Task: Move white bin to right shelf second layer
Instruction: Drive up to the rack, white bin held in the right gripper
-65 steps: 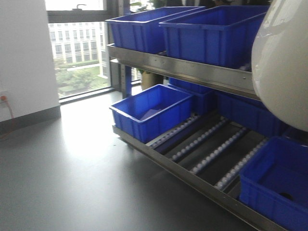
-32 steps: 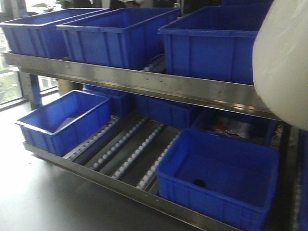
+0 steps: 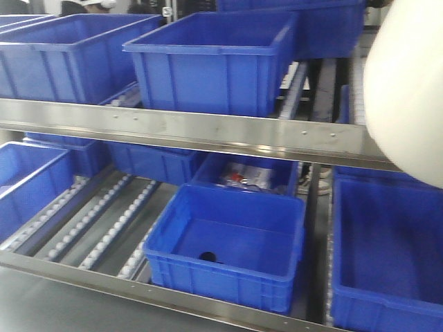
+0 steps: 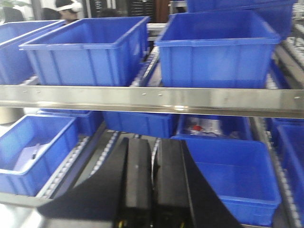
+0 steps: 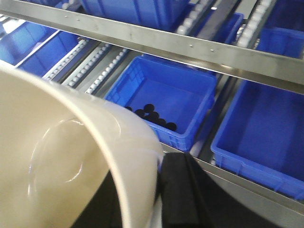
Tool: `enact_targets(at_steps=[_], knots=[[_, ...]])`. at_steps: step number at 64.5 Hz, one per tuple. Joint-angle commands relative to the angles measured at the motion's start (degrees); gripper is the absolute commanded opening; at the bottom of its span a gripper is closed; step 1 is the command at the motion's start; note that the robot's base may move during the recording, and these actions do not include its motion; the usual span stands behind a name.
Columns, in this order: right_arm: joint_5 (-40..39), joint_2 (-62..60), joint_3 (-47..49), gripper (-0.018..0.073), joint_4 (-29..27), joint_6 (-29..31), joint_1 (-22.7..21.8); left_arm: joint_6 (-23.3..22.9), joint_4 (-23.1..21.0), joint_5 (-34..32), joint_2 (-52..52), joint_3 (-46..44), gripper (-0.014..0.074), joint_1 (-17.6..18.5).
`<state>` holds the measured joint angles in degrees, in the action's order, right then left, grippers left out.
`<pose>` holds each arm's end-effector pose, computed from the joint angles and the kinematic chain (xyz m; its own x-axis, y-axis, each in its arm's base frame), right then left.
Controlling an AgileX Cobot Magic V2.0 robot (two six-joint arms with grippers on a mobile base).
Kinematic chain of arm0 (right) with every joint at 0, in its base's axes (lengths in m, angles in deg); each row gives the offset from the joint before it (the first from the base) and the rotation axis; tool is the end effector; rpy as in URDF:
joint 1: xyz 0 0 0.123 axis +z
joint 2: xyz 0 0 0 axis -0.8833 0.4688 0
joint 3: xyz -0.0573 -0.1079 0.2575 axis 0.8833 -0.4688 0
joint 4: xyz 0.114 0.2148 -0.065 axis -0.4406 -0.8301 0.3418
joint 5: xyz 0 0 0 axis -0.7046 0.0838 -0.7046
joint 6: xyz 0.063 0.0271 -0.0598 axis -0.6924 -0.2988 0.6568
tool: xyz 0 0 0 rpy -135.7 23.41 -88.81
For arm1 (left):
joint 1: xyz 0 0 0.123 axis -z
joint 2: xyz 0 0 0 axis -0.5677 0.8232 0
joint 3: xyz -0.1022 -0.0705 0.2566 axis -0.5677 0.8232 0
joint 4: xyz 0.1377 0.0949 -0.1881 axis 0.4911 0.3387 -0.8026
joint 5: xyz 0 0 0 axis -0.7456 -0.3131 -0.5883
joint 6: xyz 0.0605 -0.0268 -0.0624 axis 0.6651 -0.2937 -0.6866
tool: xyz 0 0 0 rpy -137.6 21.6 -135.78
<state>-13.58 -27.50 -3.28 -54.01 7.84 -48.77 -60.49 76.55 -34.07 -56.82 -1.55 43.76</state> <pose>0.1023 0.0280 0.3027 -0.3832 0.0526 -0.9221 -0.2150 0.9659 0.1444 0.0553 -0.0095 0.2034 0.0087 0.0341 -0.9994 0.1648 0.9857 0.0350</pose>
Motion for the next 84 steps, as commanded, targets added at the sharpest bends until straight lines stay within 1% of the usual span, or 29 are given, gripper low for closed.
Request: enact_targets(at_steps=[1, 84], knots=[[-5.4, 0.2, 1.9, 0.0057, -0.2, 0.1, -0.2, -0.2, -0.3, -4.8, -0.8, 2.1, 0.0085, 0.0], [-5.4, 0.3, 1.9, 0.0057, -0.2, 0.1, -0.2, -0.2, -0.3, -4.8, -0.8, 2.1, 0.0085, 0.0]])
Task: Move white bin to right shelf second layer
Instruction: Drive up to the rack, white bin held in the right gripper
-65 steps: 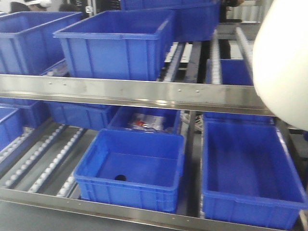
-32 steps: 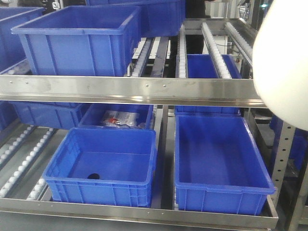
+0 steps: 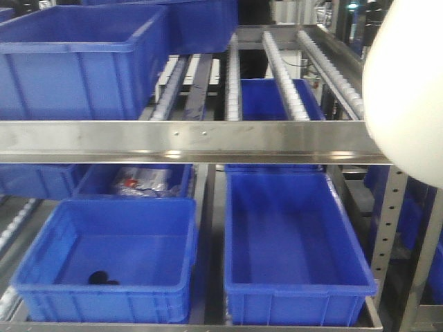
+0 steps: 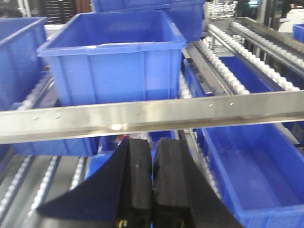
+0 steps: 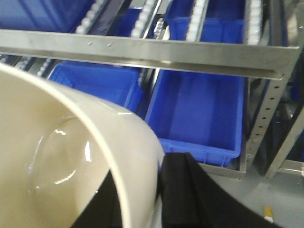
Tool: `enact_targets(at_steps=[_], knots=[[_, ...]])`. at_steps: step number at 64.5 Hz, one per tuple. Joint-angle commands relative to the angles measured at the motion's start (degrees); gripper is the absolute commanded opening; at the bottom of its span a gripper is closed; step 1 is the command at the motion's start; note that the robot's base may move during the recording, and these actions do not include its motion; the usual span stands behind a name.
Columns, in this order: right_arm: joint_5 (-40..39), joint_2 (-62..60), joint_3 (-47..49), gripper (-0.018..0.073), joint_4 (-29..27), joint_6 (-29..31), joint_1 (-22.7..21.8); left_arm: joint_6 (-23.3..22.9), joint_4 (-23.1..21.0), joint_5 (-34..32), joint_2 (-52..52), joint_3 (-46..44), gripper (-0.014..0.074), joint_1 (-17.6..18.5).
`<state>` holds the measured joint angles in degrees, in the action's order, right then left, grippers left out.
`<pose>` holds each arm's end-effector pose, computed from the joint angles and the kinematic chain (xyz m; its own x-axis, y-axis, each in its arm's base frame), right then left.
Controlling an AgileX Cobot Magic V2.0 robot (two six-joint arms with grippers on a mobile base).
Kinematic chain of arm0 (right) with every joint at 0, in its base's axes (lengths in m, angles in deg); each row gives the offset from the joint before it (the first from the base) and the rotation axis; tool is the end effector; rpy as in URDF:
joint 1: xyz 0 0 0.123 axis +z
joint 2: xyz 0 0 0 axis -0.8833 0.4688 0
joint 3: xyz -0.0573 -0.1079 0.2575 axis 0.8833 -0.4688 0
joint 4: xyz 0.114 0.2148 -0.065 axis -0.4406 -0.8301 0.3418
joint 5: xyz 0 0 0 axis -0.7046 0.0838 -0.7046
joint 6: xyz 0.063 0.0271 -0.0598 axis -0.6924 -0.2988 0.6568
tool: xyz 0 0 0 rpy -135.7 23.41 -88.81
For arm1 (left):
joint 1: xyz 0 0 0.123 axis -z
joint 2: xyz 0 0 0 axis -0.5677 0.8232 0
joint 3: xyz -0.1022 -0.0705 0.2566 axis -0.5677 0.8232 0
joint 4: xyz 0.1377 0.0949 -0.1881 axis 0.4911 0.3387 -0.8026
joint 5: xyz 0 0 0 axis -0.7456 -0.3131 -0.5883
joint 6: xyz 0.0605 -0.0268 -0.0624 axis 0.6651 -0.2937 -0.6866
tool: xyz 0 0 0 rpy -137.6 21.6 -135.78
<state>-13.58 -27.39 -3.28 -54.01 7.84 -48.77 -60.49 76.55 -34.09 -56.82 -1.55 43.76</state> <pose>0.1026 0.0281 0.3025 -0.3850 0.0522 -0.9215 -0.2147 0.9659 0.1444 0.0553 -0.0095 0.2035 0.0090 0.0340 -0.9994 0.1647 0.9857 0.0350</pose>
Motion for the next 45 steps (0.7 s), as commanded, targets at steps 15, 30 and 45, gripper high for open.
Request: enact_targets(at_steps=[15, 30, 45], knots=[[-5.4, 0.2, 1.9, 0.0057, -0.2, 0.1, -0.2, -0.2, -0.3, -4.8, -0.8, 2.1, 0.0085, 0.0], [-5.4, 0.2, 1.9, 0.0057, -0.2, 0.1, -0.2, -0.2, -0.3, -4.8, -0.8, 2.1, 0.0085, 0.0], [-5.4, 0.2, 1.9, 0.0057, -0.2, 0.1, -0.2, -0.2, -0.3, -4.8, -0.8, 2.1, 0.0085, 0.0]])
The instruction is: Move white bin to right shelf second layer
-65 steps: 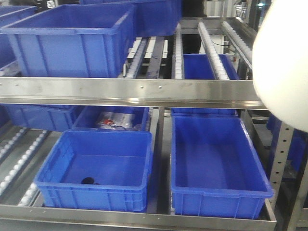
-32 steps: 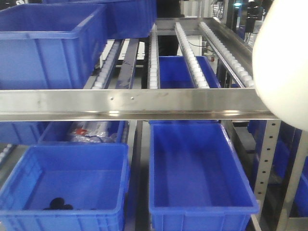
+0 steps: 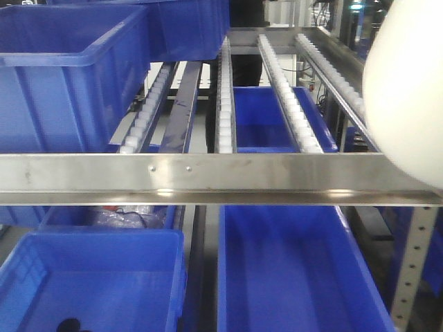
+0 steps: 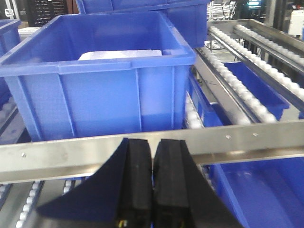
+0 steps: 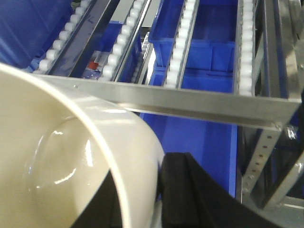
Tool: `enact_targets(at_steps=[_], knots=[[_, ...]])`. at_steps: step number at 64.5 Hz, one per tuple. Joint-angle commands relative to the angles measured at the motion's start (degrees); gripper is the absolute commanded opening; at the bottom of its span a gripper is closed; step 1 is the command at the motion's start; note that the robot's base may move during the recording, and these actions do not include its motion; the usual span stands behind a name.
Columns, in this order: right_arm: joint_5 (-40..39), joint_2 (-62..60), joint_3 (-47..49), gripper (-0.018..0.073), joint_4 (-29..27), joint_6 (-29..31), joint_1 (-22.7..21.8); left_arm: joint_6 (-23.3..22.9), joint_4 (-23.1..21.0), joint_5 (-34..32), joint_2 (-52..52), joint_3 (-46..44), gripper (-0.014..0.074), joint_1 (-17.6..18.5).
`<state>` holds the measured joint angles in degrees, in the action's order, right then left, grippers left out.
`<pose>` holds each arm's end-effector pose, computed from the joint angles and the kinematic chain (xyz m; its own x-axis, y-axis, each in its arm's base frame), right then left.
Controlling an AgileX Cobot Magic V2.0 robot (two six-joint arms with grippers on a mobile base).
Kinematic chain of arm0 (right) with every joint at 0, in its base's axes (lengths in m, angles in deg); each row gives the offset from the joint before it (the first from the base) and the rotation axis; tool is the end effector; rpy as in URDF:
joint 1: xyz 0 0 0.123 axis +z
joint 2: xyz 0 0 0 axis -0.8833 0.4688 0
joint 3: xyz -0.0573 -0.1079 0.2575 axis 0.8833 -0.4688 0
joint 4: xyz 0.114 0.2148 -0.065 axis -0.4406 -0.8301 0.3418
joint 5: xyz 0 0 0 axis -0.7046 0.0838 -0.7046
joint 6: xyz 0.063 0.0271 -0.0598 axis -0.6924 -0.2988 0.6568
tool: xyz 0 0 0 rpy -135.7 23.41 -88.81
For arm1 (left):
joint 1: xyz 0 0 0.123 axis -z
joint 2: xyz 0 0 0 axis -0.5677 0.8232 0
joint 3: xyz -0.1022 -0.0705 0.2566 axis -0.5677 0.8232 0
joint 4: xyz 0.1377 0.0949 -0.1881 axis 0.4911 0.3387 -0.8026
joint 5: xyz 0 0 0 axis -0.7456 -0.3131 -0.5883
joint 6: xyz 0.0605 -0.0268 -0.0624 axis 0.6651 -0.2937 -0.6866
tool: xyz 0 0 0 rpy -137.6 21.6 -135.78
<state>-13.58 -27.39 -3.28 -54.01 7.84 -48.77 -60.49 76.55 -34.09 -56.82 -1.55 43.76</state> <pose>0.1026 0.0281 0.3025 -0.3850 0.0522 -0.9215 -0.2147 0.9659 0.1444 0.0553 -0.0095 0.2035 0.0090 0.0340 -0.9994 0.1647 0.9857 0.0350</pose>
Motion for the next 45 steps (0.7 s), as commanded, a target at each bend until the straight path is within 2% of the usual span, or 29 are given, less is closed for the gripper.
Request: enact_targets(at_steps=[1, 45], knots=[[-5.4, 0.2, 1.9, 0.0057, -0.2, 0.1, -0.2, -0.2, -0.3, -4.8, -0.8, 2.1, 0.0085, 0.0], [-5.4, 0.2, 1.9, 0.0057, -0.2, 0.1, -0.2, -0.2, -0.3, -4.8, -0.8, 2.1, 0.0085, 0.0]])
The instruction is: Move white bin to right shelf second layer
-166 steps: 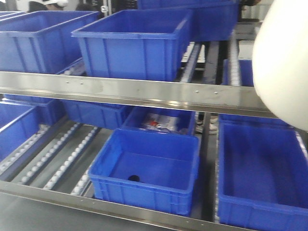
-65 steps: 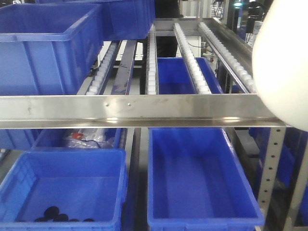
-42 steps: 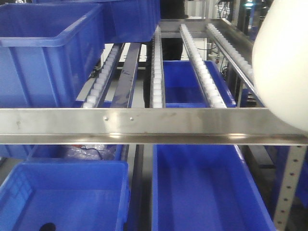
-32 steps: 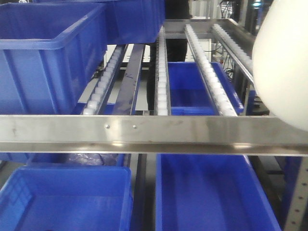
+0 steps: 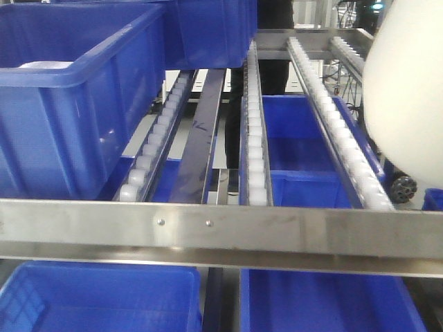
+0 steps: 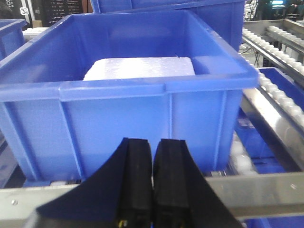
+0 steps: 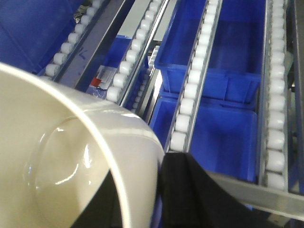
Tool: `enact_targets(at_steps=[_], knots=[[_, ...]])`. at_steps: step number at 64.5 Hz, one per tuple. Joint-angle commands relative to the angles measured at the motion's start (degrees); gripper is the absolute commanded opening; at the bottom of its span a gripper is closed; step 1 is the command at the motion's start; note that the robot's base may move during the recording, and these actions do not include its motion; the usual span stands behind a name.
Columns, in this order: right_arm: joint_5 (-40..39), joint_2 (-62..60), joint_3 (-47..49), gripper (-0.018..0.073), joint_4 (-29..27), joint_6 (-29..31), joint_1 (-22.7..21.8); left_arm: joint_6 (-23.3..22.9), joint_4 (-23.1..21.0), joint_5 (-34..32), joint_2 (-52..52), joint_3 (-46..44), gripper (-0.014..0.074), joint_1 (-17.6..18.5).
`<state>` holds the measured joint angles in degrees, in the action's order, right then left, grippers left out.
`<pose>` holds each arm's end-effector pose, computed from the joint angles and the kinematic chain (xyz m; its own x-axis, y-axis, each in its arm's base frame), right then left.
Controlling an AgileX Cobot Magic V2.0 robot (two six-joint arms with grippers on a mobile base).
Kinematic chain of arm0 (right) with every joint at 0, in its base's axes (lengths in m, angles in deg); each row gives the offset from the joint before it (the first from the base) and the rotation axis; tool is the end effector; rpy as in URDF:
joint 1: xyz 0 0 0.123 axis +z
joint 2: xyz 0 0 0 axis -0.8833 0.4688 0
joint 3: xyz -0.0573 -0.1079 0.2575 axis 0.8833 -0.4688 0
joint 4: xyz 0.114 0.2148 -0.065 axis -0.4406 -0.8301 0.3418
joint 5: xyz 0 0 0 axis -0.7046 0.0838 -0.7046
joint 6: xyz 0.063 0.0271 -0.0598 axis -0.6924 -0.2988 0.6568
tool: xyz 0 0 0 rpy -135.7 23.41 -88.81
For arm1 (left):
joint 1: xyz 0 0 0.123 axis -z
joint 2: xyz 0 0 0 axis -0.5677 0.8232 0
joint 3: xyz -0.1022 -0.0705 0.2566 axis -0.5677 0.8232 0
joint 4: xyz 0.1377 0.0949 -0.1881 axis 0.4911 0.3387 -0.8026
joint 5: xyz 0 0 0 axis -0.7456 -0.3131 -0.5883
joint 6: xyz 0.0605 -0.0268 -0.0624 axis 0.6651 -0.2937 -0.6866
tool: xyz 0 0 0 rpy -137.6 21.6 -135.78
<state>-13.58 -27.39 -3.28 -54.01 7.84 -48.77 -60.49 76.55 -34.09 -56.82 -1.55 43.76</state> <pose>0.1026 0.0281 0.3025 -0.3850 0.0522 -0.9215 -0.2147 0.9659 0.1444 0.0553 -0.0095 0.2035 0.0090 0.0340 -0.9994 0.1647 0.9857 0.0350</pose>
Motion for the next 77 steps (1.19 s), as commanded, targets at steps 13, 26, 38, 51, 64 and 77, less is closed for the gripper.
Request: enact_targets(at_steps=[13, 26, 38, 51, 64, 77], knots=[[-5.4, 0.2, 1.9, 0.0057, -0.2, 0.1, -0.2, -0.2, -0.3, -4.8, -0.8, 2.1, 0.0085, 0.0], [-5.4, 0.2, 1.9, 0.0057, -0.2, 0.1, -0.2, -0.2, -0.3, -4.8, -0.8, 2.1, 0.0085, 0.0], [-5.4, 0.2, 1.9, 0.0057, -0.2, 0.1, -0.2, -0.2, -0.3, -4.8, -0.8, 2.1, 0.0085, 0.0], [-5.4, 0.2, 1.9, 0.0057, -0.2, 0.1, -0.2, -0.2, -0.3, -4.8, -0.8, 2.1, 0.0085, 0.0], [-5.4, 0.2, 1.9, 0.0057, -0.2, 0.1, -0.2, -0.2, -0.3, -4.8, -0.8, 2.1, 0.0085, 0.0], [-5.4, 0.2, 1.9, 0.0057, -0.2, 0.1, -0.2, -0.2, -0.3, -4.8, -0.8, 2.1, 0.0085, 0.0]])
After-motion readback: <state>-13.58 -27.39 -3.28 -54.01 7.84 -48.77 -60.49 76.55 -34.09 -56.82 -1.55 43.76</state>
